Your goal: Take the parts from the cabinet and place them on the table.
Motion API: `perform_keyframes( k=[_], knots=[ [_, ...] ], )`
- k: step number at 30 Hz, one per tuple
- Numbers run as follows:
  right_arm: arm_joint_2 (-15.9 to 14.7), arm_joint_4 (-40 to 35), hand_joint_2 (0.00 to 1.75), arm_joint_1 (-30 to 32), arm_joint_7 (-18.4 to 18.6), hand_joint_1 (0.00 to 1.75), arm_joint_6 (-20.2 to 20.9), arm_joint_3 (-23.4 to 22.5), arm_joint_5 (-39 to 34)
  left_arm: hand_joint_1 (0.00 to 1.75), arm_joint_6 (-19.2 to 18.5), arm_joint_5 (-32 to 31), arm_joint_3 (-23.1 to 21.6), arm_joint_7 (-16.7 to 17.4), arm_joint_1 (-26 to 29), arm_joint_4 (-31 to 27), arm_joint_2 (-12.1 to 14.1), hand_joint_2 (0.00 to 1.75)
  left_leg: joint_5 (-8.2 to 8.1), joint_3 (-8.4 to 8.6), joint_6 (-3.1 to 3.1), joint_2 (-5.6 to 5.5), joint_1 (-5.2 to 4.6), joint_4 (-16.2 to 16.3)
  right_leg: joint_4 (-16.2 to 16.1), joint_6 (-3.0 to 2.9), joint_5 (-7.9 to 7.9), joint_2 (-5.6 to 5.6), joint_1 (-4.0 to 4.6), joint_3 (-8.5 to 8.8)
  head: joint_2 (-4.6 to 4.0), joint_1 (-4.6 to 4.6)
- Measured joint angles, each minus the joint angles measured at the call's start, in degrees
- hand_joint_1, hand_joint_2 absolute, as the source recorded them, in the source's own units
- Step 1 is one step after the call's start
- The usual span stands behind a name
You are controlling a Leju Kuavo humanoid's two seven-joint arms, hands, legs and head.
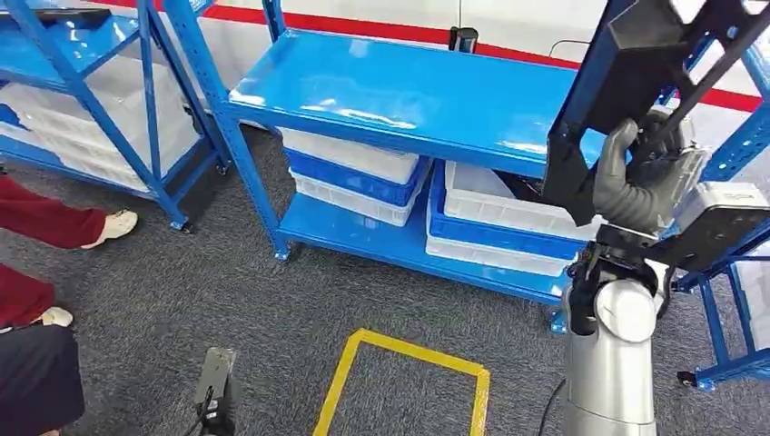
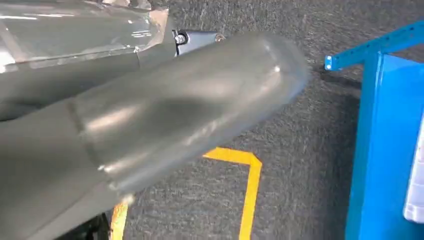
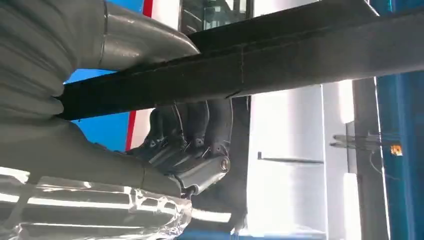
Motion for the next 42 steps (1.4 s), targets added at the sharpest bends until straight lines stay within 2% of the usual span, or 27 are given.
perform_keyframes(
  k=[1, 2, 3, 5, 7, 9, 11, 15, 17, 19, 20, 21, 22, 24, 26, 27, 28, 30, 31, 33, 34, 35, 36, 38, 39, 40, 42],
  knots=[
    [0.0, -0.07, 1.75, 0.02, -0.07, 1.75, 0.0, -0.04, -0.2, 0.0, -0.02, 0.09, 0.0, -0.04, 0.1, 0.0, -0.07, 0.0, -2.74, -0.59, -0.57, -0.2, 0.07, 1.1, 0.05, -0.24, 0.68, -0.05, 0.25, -0.39, 0.0, -0.02],
    [0.02, -0.22, 1.75, 0.2, -0.11, 1.75, -0.02, -0.09, -0.26, 0.0, -0.02, 0.2, 0.0, -0.11, 0.12, 0.0, -0.07, 0.0, -7.48, -1.41, -1.16, -0.16, 0.43, 4.56, 0.09, -0.94, 1.65, -0.09, 0.23, -1.27, 0.0, -0.48],
    [0.02, -0.31, 1.75, 0.28, -0.13, 1.75, -0.07, -0.13, -0.35, 0.0, 0.0, 0.22, 0.02, -0.22, 0.12, 0.0, -0.02, 0.0, -10.97, -2.18, -1.64, -0.11, 0.75, 8.64, 0.12, -0.88, 2.36, -0.08, 0.25, -2.1, 0.0, -0.48],
    [0.0, -0.31, 1.75, 0.33, -0.04, 1.75, -0.09, -0.24, -0.39, 0.0, 0.0, 0.2, 0.02, -0.26, 0.13, 0.0, 0.0, 0.0, -14.04, -3.31, -2.43, -0.09, 1.31, 16.81, 0.33, -0.72, 3.71, -0.08, 0.26, -3.85, 0.0, -0.52],
    [-0.02, -0.31, 1.75, 0.61, 0.37, 1.75, -0.15, -0.35, -0.52, 0.0, 0.0, 0.13, 0.02, -0.24, 0.12, 0.0, 0.0, 0.0, -11.58, -1.33, -2.8, -0.06, 1.89, 17.73, 0.68, -0.3, 4.83, -0.1, 0.16, -5.63, 0.0, -0.5],
    [-0.04, -0.33, 1.75, 0.8, 0.5, 1.75, -0.28, -0.48, -0.55, 0.0, -0.02, -0.24, 0.02, -0.17, 0.07, -0.11, 0.0, 0.0, -8.7, 4.95, -2.97, -0.06, 2.27, 10.45, 1.31, 0.3, 5.71, -0.08, -0.02, -7.24, 0.0, -0.55],
    [-0.09, -0.77, 1.75, 0.96, 0.5, 1.75, -0.46, -0.77, -0.66, 0.0, -0.2, -0.61, -0.04, -0.07, -0.26, -0.31, -0.05, 0.0, -12.24, 11.05, -2.75, -0.25, 1.96, 1.27, 1.84, 1.25, 6.37, -0.15, 0.16, -8.21, 0.0, -0.59],
    [-0.09, -0.83, 1.75, 1.91, -0.11, 1.75, -0.59, -1.01, -1.66, 0.0, -0.17, -0.83, -0.04, 0.22, -0.24, -0.35, -0.09, 0.0, -10.05, 9.45, 0.08, -0.28, 1.06, 0.68, 1.08, 3.24, 8.52, -0.04, 0.46, -8.63, 0.0, -0.28],
    [-0.24, -0.79, 1.75, 2.43, -0.46, 1.75, -0.52, -1.31, -2.14, 0.0, -0.09, -0.35, 0.0, 0.22, -0.35, -0.35, -0.02, 0.0, -8.51, 8.15, 1.42, 0.04, 1.21, 0.51, 4.69, 2.09, 3.78, 0.0, -0.02, -10.87, 0.0, -0.15],
    [-0.13, -0.63, 1.75, 2.45, -0.57, 1.75, -0.09, -1.31, -2.49, 0.0, -0.11, 0.07, 0.07, -0.02, -0.21, -0.35, 0.02, 0.0, -6.97, 6.23, 1.76, 0.18, 0.98, 0.54, 13.06, 1.27, -2.13, 0.03, -0.03, -13.19, 0.0, 0.11],
    [-0.11, -0.48, 1.75, 2.46, -0.59, 1.75, -0.02, -1.31, -2.56, 0.0, -0.15, 0.28, 0.09, -0.18, -0.14, -0.35, 0.08, 0.0, -6.09, 5.01, 1.77, 0.2, 0.9, 0.6, 17.63, 1.42, -3.95, 0.04, 0.0, -13.9, 0.0, 0.09],
    [-0.11, -0.33, 1.75, 2.49, -0.59, 1.75, 0.04, -1.31, -2.6, 0.0, -0.22, 0.26, 0.11, -0.24, -0.06, -0.35, 0.06, 0.0, -5.33, 4.05, 1.71, 0.22, 0.83, 0.62, 19.83, 1.96, -3.91, 0.05, 0.01, -13.7, 0.0, 0.13],
    [-0.04, -0.11, 1.75, 2.5, -0.59, 1.75, 0.11, -1.31, -2.62, 0.0, -0.2, 0.37, 0.11, -0.28, 0.0, -0.35, 0.06, 0.0, -4.55, 3.0, 1.63, 0.22, 0.81, 0.65, 19.81, 2.67, -2.68, 0.04, -0.01, -12.41, 0.0, 0.09],
    [0.3, 0.2, 1.75, 2.38, -0.59, 1.75, 0.26, -1.31, -2.64, 0.0, -0.02, 0.68, 0.17, -0.46, 0.14, -0.35, 0.11, 0.0, -3.04, 1.17, 1.29, 0.17, 0.81, 0.71, 13.76, 3.7, 0.52, 0.04, 0.0, -6.97, 0.0, 0.15],
    [0.9, 0.39, 1.75, 1.88, -0.5, 1.75, 0.55, -1.33, -2.75, 0.0, 0.13, 0.98, 0.28, -0.79, 0.31, -0.35, 0.15, 0.0, -1.77, -0.01, 0.56, -0.05, 0.47, 1.01, 2.88, 2.78, -1.42, 0.04, 0.27, 1.68, 0.0, 0.24],
    [1.33, 0.5, 1.75, 1.68, -0.5, 1.75, 0.79, -1.33, -2.75, 0.0, 0.15, 1.03, 0.31, -0.98, 0.42, -0.35, 0.19, 0.0, -1.15, -0.14, 0.25, 0.06, 0.43, 1.03, -0.16, 2.3, -2.52, 0.26, 0.47, 2.31, 0.0, 0.02],
    [1.42, 0.72, 1.75, 1.64, -0.46, 1.75, 0.96, -1.35, -2.73, 0.0, 0.15, 1.03, 0.31, -1.18, 0.56, -0.35, 0.24, 0.0, -0.2, -0.1, -0.01, 0.04, 0.46, 0.5, 0.3, 2.36, -2.09, 0.23, 0.52, 1.26, 0.0, -0.07],
    [1.55, 1.16, 1.75, 1.5, -0.31, 1.75, 1.16, -1.42, -2.71, 0.0, 0.13, 1.03, 0.33, -1.22, 1.07, -0.35, 0.32, 0.0, 0.9, -0.18, -0.74, -0.08, 0.57, 0.02, 0.54, 1.37, -1.32, 0.21, 0.56, 0.68, 0.0, -0.15],
    [1.73, 1.44, 1.75, 1.42, -0.28, 1.75, 1.18, -1.46, -2.71, 0.0, 0.15, 1.03, 0.35, -1.25, 1.27, -0.35, 0.5, 0.0, -0.48, -0.69, -1.11, -0.13, 1.05, 0.52, 0.44, 0.7, -0.49, -0.09, -0.48, 0.38, 0.0, -0.07],
    [2.1, 1.77, 1.75, 1.06, -0.24, 1.75, 1.22, -1.55, -2.71, 0.0, 0.13, 1.03, 0.37, -1.25, 1.51, -0.35, 0.54, 0.0, -8.34, -2.39, -1.85, -0.13, 1.31, 6.27, 0.45, -0.46, 1.04, -0.25, -0.21, -0.72, 0.0, -0.35],
    [2.27, 1.9, 1.75, 0.96, -0.24, 1.75, 1.29, -1.57, -2.67, 0.0, 0.15, 1.03, 0.37, -1.25, 1.5, -0.35, 0.54, 0.0, -11.57, -3.43, -2.21, -0.12, 1.38, 10.76, 0.5, -0.54, 1.81, -0.25, -0.13, -1.58, 0.0, -0.31],
    [2.34, 2.08, 1.75, 0.91, -0.22, 1.75, 1.4, -1.6, -2.56, 0.0, 0.15, 1.03, 0.37, -1.25, 1.51, -0.35, 0.57, 0.0, -13.44, -4.28, -2.5, -0.1, 1.46, 15.19, 0.57, -0.5, 2.57, -0.25, -0.06, -2.51, 0.0, -0.35],
    [2.34, 2.32, 1.75, 0.92, -0.13, 1.75, 1.51, -1.64, -2.32, 0.0, 0.15, 1.01, 0.37, -1.25, 1.54, -0.35, 0.57, 0.0, -13.51, -4.56, -2.72, -0.09, 1.56, 18.67, 0.65, -0.37, 3.28, -0.26, -0.05, -3.46, 0.0, -0.33],
    [2.34, 3.06, 1.75, 0.92, 0.17, 1.75, 1.57, -1.83, -1.82, 0.0, 0.11, 0.94, 0.37, -1.27, 1.56, -0.35, 0.54, 0.0, -10.01, -1.96, -2.89, -0.07, 1.93, 18.43, 0.8, -0.03, 4.49, -0.25, -0.06, -5.18, 0.0, -0.37],
    [2.34, 3.32, 1.75, 0.93, 0.22, 1.75, 1.6, -1.94, -1.7, 0.0, 0.04, 0.81, 0.37, -1.27, 1.49, -0.35, 0.52, 0.0, -8.26, 1.39, -2.84, -0.06, 2.1, 14.61, 1.0, 0.3, 4.96, -0.22, -0.1, -5.98, 0.0, -0.35],
    [2.34, 3.56, 1.75, 0.94, 0.24, 1.75, 1.6, -2.05, -1.55, 0.0, 0.04, 0.7, 0.37, -1.27, 1.37, -0.37, 0.46, 0.0, -8.06, 5.31, -2.73, -0.06, 2.2, 9.65, 1.24, 0.54, 5.36, -0.21, -0.11, -6.49, 0.0, -0.41],
    [2.51, 3.67, 1.75, 0.94, 0.2, 1.75, 1.73, -2.47, -1.11, 0.0, 0.22, 0.26, 0.37, -1.25, 0.92, -0.5, 0.28, 0.0, -11.31, 10.73, -2.07, -0.32, 1.84, 1.28, 1.59, 1.42, 5.96, -0.39, 0.17, -7.15, 0.0, -0.22]
  ],
)
